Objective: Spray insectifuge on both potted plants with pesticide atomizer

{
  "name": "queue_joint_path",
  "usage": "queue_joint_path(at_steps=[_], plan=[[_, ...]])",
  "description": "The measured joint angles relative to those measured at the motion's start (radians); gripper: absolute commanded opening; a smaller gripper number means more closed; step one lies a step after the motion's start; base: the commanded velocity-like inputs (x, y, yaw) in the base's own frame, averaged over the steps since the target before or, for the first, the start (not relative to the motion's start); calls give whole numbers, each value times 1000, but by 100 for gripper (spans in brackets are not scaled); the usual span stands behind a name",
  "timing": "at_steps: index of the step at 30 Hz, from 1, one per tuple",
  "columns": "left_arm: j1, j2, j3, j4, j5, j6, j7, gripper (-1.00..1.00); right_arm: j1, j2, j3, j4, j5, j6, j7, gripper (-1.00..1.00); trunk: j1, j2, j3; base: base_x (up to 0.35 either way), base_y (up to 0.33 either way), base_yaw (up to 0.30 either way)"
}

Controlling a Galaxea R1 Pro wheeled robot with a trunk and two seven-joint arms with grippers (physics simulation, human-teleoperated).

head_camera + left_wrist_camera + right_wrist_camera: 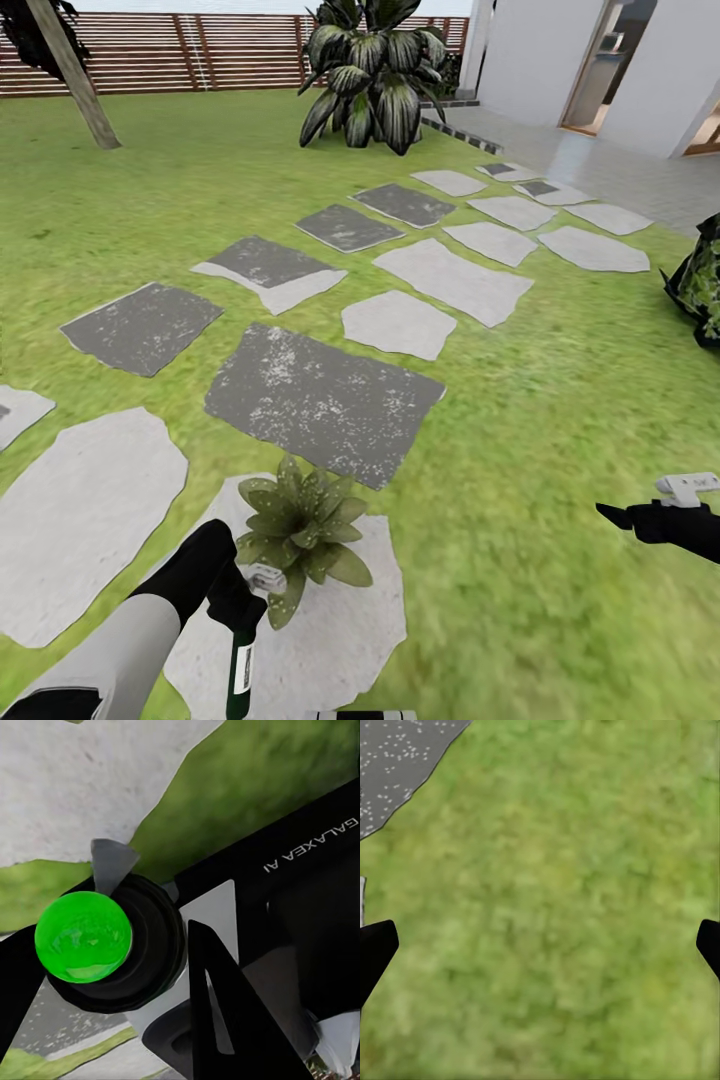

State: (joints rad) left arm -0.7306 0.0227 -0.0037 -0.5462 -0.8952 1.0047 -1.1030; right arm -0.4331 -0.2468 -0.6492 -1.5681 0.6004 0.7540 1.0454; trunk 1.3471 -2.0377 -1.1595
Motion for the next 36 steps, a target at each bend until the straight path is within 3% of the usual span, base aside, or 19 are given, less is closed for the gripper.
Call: queue_joint_path(at_steps=[9, 23, 30, 36], plan=[[2, 1, 4, 0, 1, 0, 0, -100, 0, 0, 0, 0, 0, 0, -1, 100, 0, 0, -3, 0, -64, 170], [2, 3, 6, 0, 3, 0, 0, -100, 0, -1, 0, -1, 0, 1, -3, 100, 0, 0, -7, 21, -306, 101], [2, 8, 1, 2, 0, 4, 0, -100, 0, -5, 8, 0, -5, 0, 4, 100, 0, 0, -11, 20, -56, 116], [2, -2, -4, 14, -1, 12, 0, -100, 0, -9, 3, 1, -8, 0, 7, 100, 0, 0, -13, 1, -4, 41]])
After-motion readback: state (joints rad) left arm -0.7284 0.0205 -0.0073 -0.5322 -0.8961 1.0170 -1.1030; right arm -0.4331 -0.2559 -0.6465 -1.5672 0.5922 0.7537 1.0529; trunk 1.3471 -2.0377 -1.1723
